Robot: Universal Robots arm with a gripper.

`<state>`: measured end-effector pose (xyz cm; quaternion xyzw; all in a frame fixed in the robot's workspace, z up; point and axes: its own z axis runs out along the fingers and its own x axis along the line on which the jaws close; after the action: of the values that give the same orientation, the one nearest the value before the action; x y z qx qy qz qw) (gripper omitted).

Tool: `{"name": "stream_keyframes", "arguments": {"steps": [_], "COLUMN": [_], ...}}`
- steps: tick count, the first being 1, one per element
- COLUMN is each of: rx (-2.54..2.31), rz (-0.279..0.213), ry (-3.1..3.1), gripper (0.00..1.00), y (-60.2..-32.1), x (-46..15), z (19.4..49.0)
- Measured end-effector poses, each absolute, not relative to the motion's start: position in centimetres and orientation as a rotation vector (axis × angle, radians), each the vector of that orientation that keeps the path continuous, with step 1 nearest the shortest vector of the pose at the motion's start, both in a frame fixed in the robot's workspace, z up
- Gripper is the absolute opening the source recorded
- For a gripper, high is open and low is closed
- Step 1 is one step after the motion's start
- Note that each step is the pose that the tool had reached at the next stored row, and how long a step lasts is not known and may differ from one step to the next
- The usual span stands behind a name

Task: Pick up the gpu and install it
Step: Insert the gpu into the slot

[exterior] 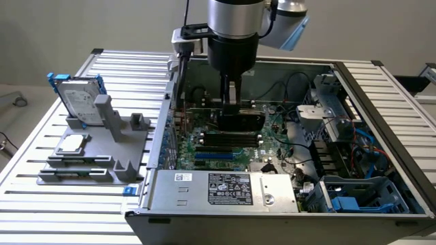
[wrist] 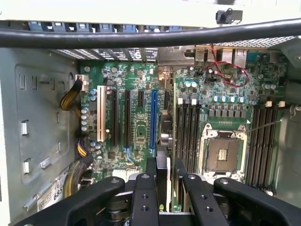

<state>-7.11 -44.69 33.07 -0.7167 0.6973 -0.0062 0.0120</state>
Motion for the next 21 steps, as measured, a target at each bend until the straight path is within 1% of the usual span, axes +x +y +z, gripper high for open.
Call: {"name": "stream_keyframes", "arguments": {"steps": [10,14,19,21], "rx": [-2.237,-2.242,-2.259,-2.26], "rz": [-0.018,-0.006,0.03,0.033], "ry": [2.175,2.18,2.197,2.198], "gripper": [0.26,0.26,0.26,0.26], "y": [-45.4,-46.1,-46.4,-46.4], "x": [-7.2,-7.2,-7.2,-7.3], "z": [31.4,30.9,30.7,30.4]}}
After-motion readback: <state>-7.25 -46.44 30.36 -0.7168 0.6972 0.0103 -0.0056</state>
